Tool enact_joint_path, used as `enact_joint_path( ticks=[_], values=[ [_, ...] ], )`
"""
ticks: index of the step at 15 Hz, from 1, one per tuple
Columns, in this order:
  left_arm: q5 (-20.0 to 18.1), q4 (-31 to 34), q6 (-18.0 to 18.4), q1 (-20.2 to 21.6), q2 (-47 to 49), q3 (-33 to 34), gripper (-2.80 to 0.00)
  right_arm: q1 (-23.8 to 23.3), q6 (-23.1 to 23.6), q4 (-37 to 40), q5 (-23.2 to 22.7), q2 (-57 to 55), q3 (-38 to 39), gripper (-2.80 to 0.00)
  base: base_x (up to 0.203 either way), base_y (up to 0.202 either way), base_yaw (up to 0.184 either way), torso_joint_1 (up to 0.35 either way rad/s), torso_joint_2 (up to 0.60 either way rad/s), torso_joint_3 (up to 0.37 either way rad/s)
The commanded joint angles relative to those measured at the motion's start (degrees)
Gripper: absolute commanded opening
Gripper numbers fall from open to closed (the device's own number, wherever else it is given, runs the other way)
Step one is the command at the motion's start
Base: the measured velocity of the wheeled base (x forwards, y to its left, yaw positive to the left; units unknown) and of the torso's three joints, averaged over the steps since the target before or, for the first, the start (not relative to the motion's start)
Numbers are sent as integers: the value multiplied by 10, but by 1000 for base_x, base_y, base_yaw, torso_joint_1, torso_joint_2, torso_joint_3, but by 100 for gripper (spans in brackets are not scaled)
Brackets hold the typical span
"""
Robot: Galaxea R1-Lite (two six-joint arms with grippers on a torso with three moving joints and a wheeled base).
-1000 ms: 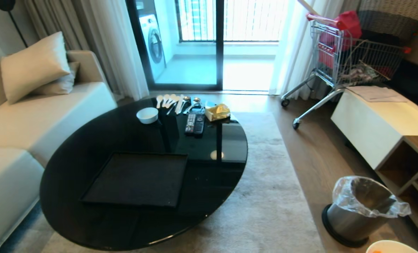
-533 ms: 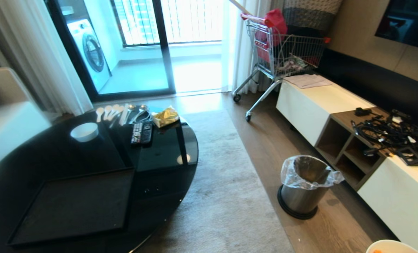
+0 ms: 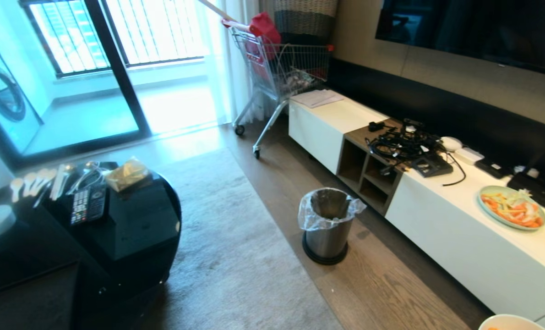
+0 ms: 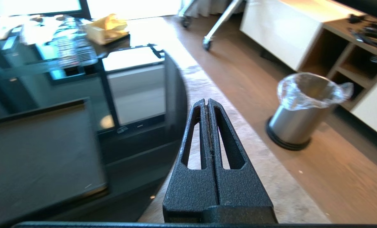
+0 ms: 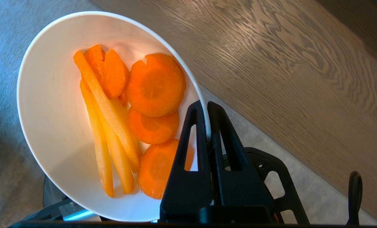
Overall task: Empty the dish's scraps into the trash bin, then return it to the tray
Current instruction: Move the bowl over the trash can
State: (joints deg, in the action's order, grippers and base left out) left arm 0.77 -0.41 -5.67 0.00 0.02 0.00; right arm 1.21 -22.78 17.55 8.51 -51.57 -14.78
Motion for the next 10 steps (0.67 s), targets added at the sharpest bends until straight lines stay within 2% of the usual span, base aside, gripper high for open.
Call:
enact_joint_path(
  ticks=[1,4,10],
  values=[
    [0,0,0,0,0,0,-280,0,-1,1,0,4,3,-280,3,9,-165,-1,2,4],
    [0,0,0,0,0,0,-280,0,-1,1,0,4,4,-280,0,6,-132,4,3,2],
    [0,0,0,0,0,0,-280,0,0,8,1,16,4,-280,0,3,-7,0,1,0]
  ],
)
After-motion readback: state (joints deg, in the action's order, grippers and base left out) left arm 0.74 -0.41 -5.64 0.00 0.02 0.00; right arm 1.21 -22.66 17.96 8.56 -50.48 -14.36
